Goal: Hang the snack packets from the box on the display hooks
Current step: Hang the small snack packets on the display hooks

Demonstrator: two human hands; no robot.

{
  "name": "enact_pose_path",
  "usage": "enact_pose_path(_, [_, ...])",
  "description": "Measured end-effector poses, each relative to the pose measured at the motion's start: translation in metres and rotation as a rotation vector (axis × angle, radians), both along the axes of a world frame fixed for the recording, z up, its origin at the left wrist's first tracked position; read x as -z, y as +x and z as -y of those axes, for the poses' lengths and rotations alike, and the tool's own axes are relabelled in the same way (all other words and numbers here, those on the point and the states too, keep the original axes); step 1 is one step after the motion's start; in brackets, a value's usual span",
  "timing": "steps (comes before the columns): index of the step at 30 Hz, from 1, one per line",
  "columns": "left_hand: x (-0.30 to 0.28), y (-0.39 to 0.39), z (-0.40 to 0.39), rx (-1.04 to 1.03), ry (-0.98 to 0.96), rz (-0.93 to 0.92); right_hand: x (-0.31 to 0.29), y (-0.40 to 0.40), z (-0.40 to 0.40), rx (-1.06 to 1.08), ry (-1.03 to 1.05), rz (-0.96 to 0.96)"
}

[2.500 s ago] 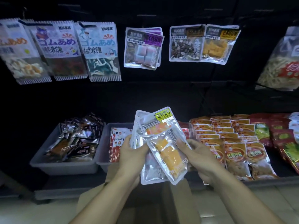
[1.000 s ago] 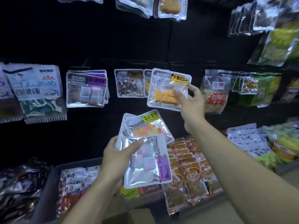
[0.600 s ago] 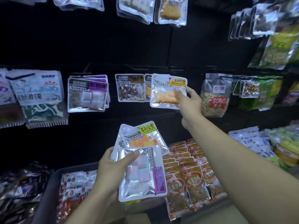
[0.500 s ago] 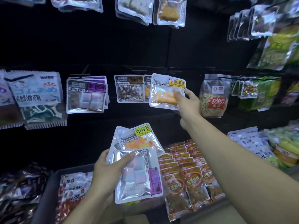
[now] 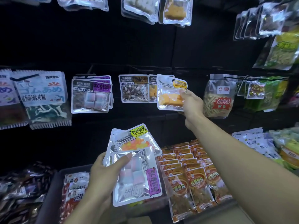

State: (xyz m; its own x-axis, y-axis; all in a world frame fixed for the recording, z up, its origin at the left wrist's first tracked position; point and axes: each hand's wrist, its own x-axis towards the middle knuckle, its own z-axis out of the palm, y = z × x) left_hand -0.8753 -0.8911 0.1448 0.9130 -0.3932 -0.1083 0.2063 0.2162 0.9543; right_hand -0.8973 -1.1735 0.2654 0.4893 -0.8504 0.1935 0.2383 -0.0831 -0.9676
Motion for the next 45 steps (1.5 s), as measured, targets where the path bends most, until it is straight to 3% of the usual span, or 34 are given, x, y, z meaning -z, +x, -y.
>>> enact_pose_path(8, [0.006, 0.002, 0.002, -0.014, 0.014, -0.013, -0.008, 0.026, 0.005, 0.079, -0.105, -0.089])
enact_pose_path(14, [0.008, 0.003, -0.002, -0.02, 0.031, -0.007, -0.016, 0.058, 0.012, 0.148, -0.039, -0.185])
enact_pose_path(19, [0.008, 0.005, -0.007, -0.08, 0.006, -0.011, 0.023, 0.049, -0.014, 0.256, 0.007, -0.1])
enact_pose_path(25, [0.016, 0.003, -0.02, -0.171, -0.006, 0.003, 0.11, -0.018, -0.121, -0.122, 0.041, -0.069])
enact_pose_path(30, [0.046, -0.009, -0.047, -0.199, -0.007, -0.055, 0.159, -0.055, -0.178, -0.41, -0.045, -0.253])
enact_pose_path(36, [0.059, -0.009, -0.064, -0.115, 0.006, -0.08, 0.164, -0.054, -0.182, -0.494, 0.181, -0.299])
enact_pose_path(45, [0.06, -0.005, -0.068, -0.119, 0.001, -0.037, 0.169, -0.05, -0.19, -0.531, 0.053, -0.337])
